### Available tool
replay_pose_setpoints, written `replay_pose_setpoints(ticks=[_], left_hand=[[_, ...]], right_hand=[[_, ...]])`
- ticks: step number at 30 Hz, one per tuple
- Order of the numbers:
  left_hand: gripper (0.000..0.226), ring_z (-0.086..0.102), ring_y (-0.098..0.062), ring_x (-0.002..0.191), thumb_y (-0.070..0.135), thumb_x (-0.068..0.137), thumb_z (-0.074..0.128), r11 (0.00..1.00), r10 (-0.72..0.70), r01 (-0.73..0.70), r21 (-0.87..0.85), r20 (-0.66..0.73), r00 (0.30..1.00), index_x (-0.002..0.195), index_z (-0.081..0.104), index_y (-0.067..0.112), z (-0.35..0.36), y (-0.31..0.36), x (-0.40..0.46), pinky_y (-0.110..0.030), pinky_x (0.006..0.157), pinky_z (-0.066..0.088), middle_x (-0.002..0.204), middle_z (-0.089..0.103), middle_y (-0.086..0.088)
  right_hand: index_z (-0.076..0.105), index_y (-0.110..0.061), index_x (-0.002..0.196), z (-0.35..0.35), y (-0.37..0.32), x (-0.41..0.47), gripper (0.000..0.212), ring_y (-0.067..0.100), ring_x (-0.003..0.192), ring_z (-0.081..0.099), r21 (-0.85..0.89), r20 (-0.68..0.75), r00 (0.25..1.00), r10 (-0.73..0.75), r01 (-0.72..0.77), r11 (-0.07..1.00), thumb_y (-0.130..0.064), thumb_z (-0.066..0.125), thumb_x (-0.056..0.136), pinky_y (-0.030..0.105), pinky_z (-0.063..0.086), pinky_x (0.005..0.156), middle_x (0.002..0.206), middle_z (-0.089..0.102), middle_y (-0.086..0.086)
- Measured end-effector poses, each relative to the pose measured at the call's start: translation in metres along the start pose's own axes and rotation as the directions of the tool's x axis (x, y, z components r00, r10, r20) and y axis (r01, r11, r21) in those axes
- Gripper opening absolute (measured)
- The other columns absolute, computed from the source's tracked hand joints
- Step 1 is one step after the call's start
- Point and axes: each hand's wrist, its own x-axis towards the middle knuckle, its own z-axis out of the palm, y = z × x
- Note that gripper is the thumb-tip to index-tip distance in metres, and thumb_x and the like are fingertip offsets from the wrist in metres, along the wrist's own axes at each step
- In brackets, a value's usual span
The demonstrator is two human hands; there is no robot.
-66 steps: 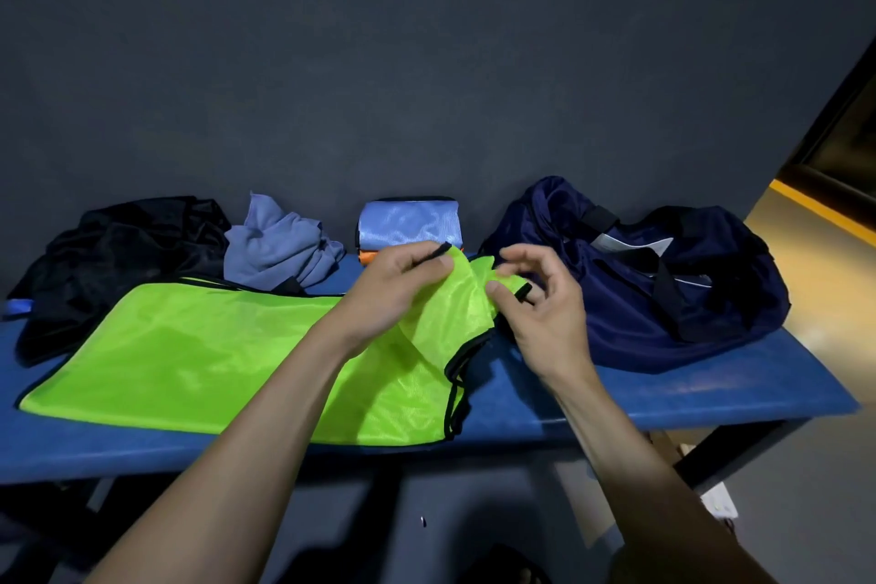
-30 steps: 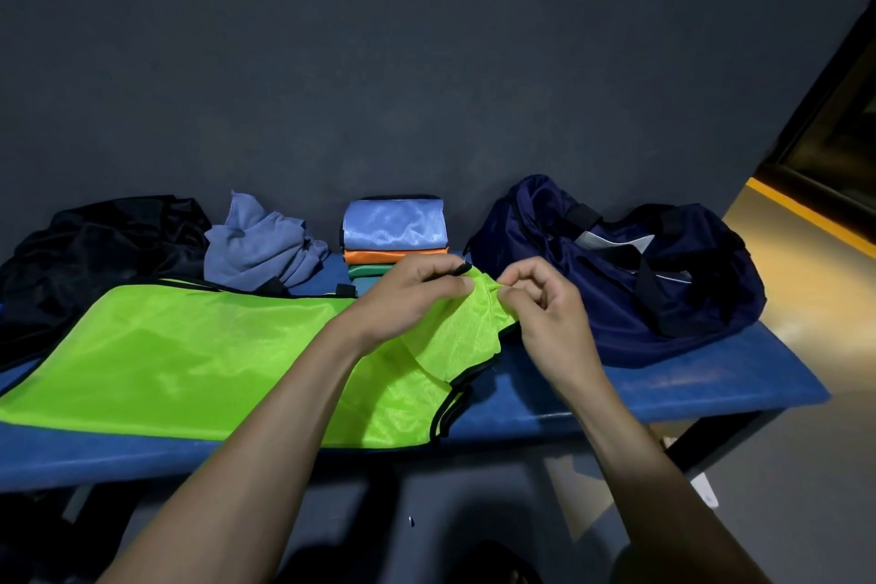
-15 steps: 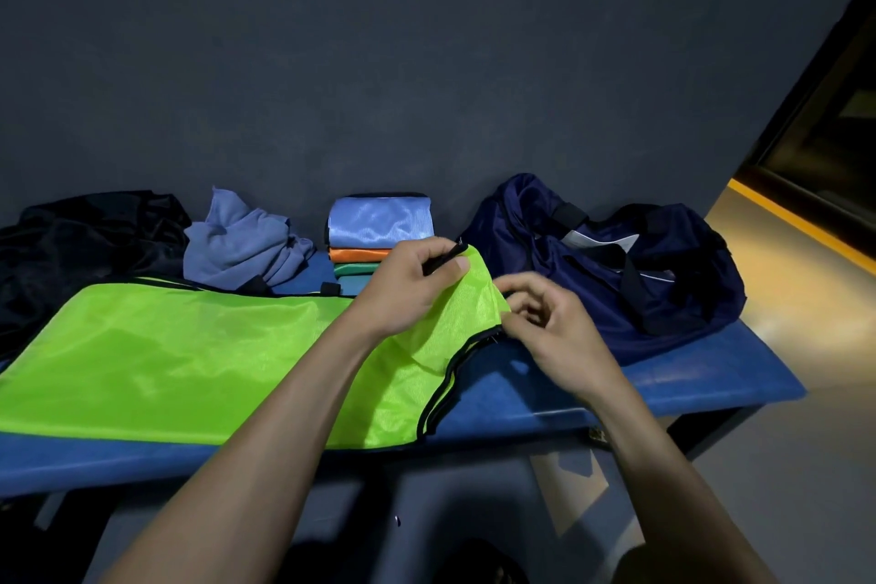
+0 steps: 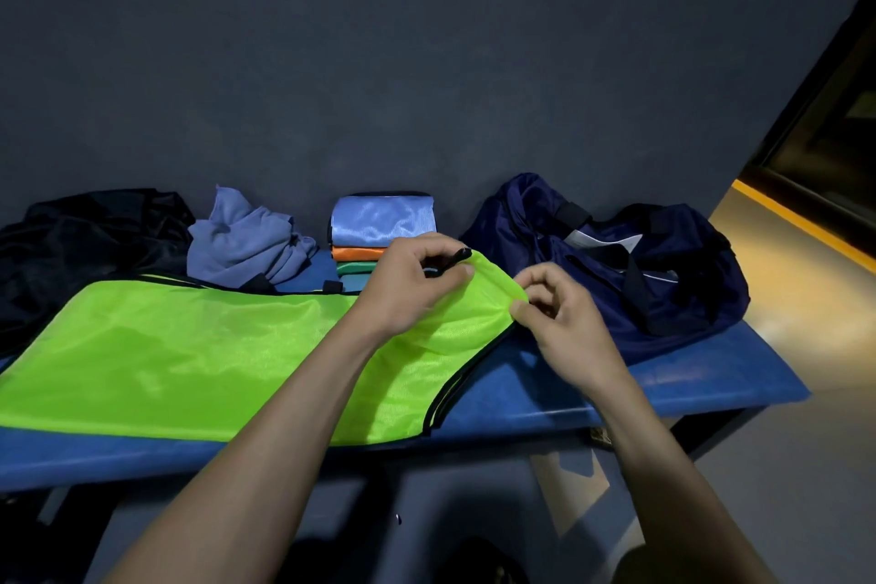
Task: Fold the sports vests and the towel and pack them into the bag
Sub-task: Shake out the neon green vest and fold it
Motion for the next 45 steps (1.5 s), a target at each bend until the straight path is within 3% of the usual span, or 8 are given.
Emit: replay_pose_setpoints(ticks=[5,9,15,21,26,32,38,45], left_hand=[[0.016,0.069,-0.015,0.098,0.01,0.091,0.074,0.993,0.101,-0.105,0.046,0.075,0.992,0.105,0.075,0.016,0.004,0.0,0.005,-0.033,0.091,0.053,0.102,0.073,0.001],[0.027,0.067,-0.01,0.108,0.014,0.096,0.069,0.995,0.098,-0.101,0.021,0.101,0.99,0.123,0.069,0.013,-0.002,0.004,0.0,-0.026,0.096,0.051,0.113,0.072,0.004],[0.012,0.066,-0.008,0.088,0.015,0.098,0.065,0.952,0.052,-0.028,0.306,-0.07,0.996,0.101,0.07,0.025,-0.055,-0.018,-0.028,-0.023,0.076,0.049,0.096,0.07,0.013],[0.05,0.05,-0.008,0.103,0.067,0.075,0.073,0.735,-0.19,-0.179,0.654,0.452,0.872,0.108,0.056,0.033,-0.074,-0.04,-0.1,-0.032,0.091,0.046,0.111,0.055,0.016],[0.049,0.045,-0.024,0.123,0.051,0.08,0.066,0.451,-0.182,-0.331,0.829,0.449,0.875,0.117,0.046,0.027,-0.055,-0.069,-0.145,-0.043,0.105,0.044,0.134,0.048,0.003],[0.008,0.052,-0.017,0.102,0.028,0.099,0.049,0.77,-0.058,-0.145,0.621,0.294,0.954,0.105,0.047,0.024,-0.061,-0.05,-0.15,-0.042,0.09,0.046,0.11,0.055,0.007],[0.036,0.049,-0.009,0.125,0.056,0.094,0.058,0.854,-0.132,-0.069,0.515,0.344,0.93,0.113,0.064,0.027,-0.074,-0.043,-0.136,-0.031,0.111,0.036,0.129,0.058,0.009],[0.088,-0.017,-0.023,0.155,0.082,0.078,-0.005,0.398,-0.602,0.045,0.916,0.224,0.766,0.158,-0.007,0.046,-0.094,-0.075,-0.135,-0.05,0.123,-0.011,0.168,-0.018,0.008]], right_hand=[[0.062,-0.027,0.125,0.012,-0.01,0.01,0.037,0.008,0.092,0.067,-0.026,0.062,0.998,0.006,-0.004,1.0,-0.028,0.069,0.089,0.027,0.053,0.081,0.099,0.071,-0.007],[0.075,-0.01,0.097,0.02,-0.005,0.018,0.005,0.018,0.072,0.07,0.005,0.044,0.997,0.065,-0.066,0.998,-0.013,0.072,0.094,0.032,0.055,0.067,0.085,0.077,0.006],[0.075,-0.001,0.086,0.013,0.031,0.035,0.02,0.02,0.071,0.066,0.06,-0.204,0.909,0.364,-0.36,0.931,-0.018,0.067,0.093,0.031,0.051,0.068,0.079,0.074,0.008],[0.053,-0.012,0.061,0.021,0.056,0.043,0.038,0.019,0.06,0.043,-0.039,-0.375,0.851,0.367,-0.41,0.911,-0.029,0.07,0.091,0.033,0.033,0.059,0.054,0.045,-0.005],[0.066,-0.008,0.077,0.03,0.057,0.042,0.03,0.025,0.073,0.054,-0.087,-0.432,0.845,0.315,-0.387,0.918,-0.034,0.067,0.094,0.034,0.042,0.068,0.065,0.059,0.004],[0.07,-0.006,0.081,0.028,0.054,0.033,0.029,0.022,0.065,0.051,-0.087,-0.403,0.853,0.332,-0.397,0.914,-0.032,0.068,0.094,0.034,0.041,0.066,0.065,0.057,0.004],[0.057,-0.016,0.065,0.024,0.044,0.026,0.035,0.016,0.054,0.037,-0.027,-0.378,0.874,0.305,-0.339,0.94,-0.03,0.068,0.095,0.033,0.031,0.057,0.048,0.04,-0.01],[0.056,-0.011,0.07,0.022,0.038,0.024,0.036,0.017,0.059,0.033,0.016,-0.378,0.916,0.133,-0.137,0.99,-0.035,0.064,0.096,0.033,0.028,0.06,0.062,0.038,0.003]])
